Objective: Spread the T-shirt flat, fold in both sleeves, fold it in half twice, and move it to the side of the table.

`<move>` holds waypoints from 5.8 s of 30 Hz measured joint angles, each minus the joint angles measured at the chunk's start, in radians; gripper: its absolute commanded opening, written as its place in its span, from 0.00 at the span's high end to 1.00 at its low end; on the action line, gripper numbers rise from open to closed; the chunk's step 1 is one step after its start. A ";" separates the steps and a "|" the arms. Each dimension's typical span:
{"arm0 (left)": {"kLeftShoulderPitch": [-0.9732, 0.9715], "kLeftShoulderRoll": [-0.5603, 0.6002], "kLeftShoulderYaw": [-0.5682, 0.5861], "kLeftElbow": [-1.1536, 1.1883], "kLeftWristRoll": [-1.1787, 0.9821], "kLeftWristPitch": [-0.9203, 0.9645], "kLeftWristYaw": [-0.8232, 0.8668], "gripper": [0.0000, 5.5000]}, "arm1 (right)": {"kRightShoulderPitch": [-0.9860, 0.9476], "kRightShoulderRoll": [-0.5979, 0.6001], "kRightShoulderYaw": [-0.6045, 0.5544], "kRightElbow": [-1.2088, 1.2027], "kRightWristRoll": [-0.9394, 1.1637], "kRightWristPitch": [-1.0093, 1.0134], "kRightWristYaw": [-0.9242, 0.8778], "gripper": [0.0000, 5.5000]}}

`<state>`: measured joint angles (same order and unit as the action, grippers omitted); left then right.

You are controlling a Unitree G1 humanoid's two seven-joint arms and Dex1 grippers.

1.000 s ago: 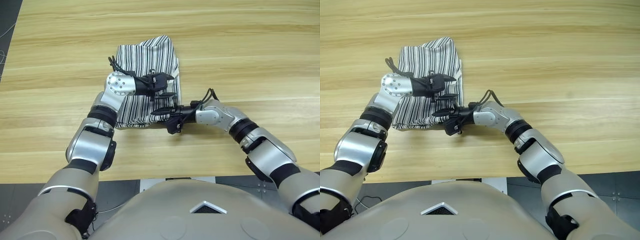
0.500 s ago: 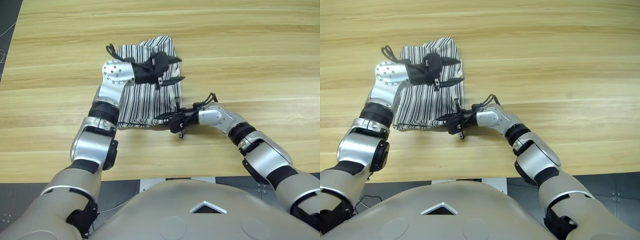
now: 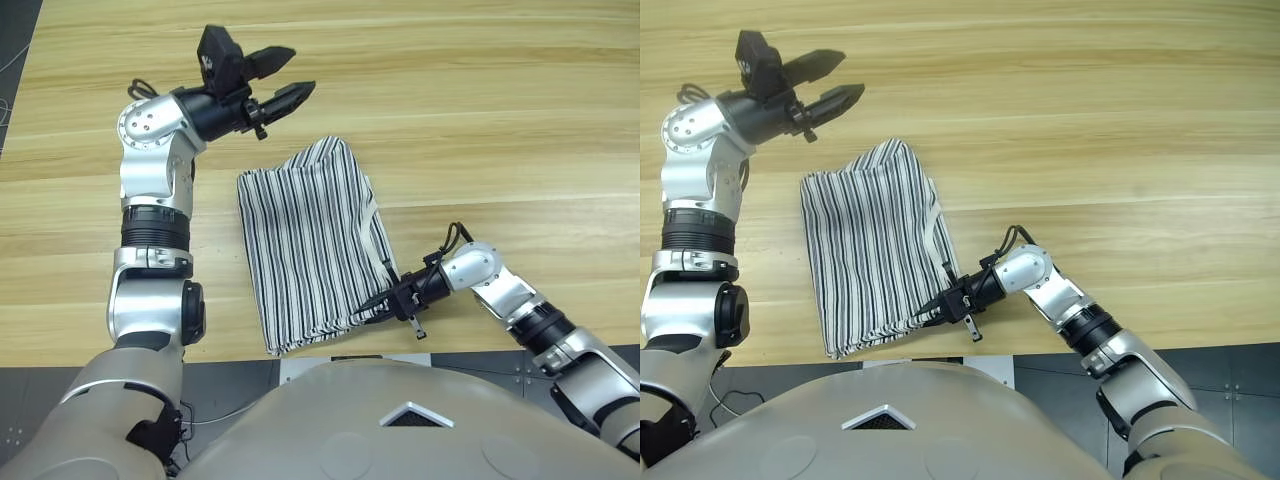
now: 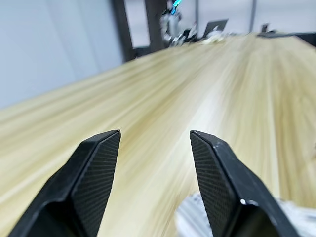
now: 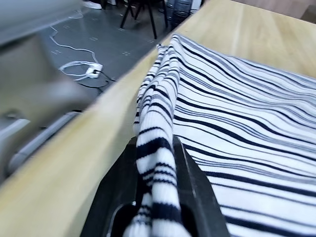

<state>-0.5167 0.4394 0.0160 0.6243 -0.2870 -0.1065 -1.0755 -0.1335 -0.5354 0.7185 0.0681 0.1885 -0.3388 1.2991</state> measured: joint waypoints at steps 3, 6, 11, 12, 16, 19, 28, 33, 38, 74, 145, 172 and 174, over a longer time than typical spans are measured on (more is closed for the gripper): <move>0.043 0.014 -0.005 0.056 0.051 -0.083 0.000 0.52 | 0.002 -0.004 -0.047 -0.094 0.051 0.097 -0.004 0.97; 0.087 0.025 -0.015 0.113 0.096 -0.154 0.000 0.52 | -0.004 0.006 -0.078 -0.134 0.073 0.162 -0.010 0.97; 0.178 0.034 -0.043 0.156 0.143 -0.234 -0.001 0.52 | -0.056 0.073 -0.118 -0.102 0.071 0.191 -0.051 0.97; 0.193 0.032 -0.050 0.156 0.153 -0.249 -0.001 0.52 | -0.073 0.092 -0.124 -0.075 0.064 0.190 -0.060 0.97; 0.210 0.031 -0.058 0.157 0.159 -0.264 -0.001 0.52 | -0.117 0.144 -0.136 0.006 0.038 0.187 -0.085 0.97; 0.222 0.029 -0.059 0.156 0.159 -0.270 -0.001 0.52 | -0.182 0.204 -0.157 0.110 0.007 0.167 -0.120 0.97; 0.238 0.016 -0.062 0.135 0.159 -0.272 -0.001 0.52 | -0.344 0.311 -0.230 0.441 -0.099 0.038 -0.208 0.97; 0.241 0.002 -0.062 0.117 0.158 -0.272 -0.001 0.52 | -0.403 0.351 -0.245 0.591 -0.157 -0.033 -0.251 0.97; 0.241 -0.003 -0.065 0.106 0.158 -0.271 -0.001 0.52 | -0.458 0.400 -0.264 0.704 -0.205 -0.084 -0.302 0.97; 0.182 -0.011 0.105 -0.323 -0.223 0.091 0.007 0.52 | -0.606 0.530 -0.355 1.121 -0.401 -0.203 -0.606 0.39; 0.266 0.069 -0.062 0.219 0.167 -0.433 0.109 0.52 | -0.700 0.467 -0.544 1.203 -0.411 0.073 -0.942 0.20; 0.269 0.060 -0.030 0.050 0.075 -0.332 0.069 0.52 | -0.682 0.639 -0.496 1.200 -0.302 0.214 -0.580 0.20; 0.243 0.054 0.042 -0.010 -0.032 -0.217 0.081 0.52 | -0.683 0.631 -0.492 1.203 -0.318 0.215 -0.626 0.20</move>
<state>-0.2732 0.4935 0.0578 0.6148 -0.3189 -0.3237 -0.9947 -0.8168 0.0960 0.2266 1.2710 -0.1296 -0.1240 0.6729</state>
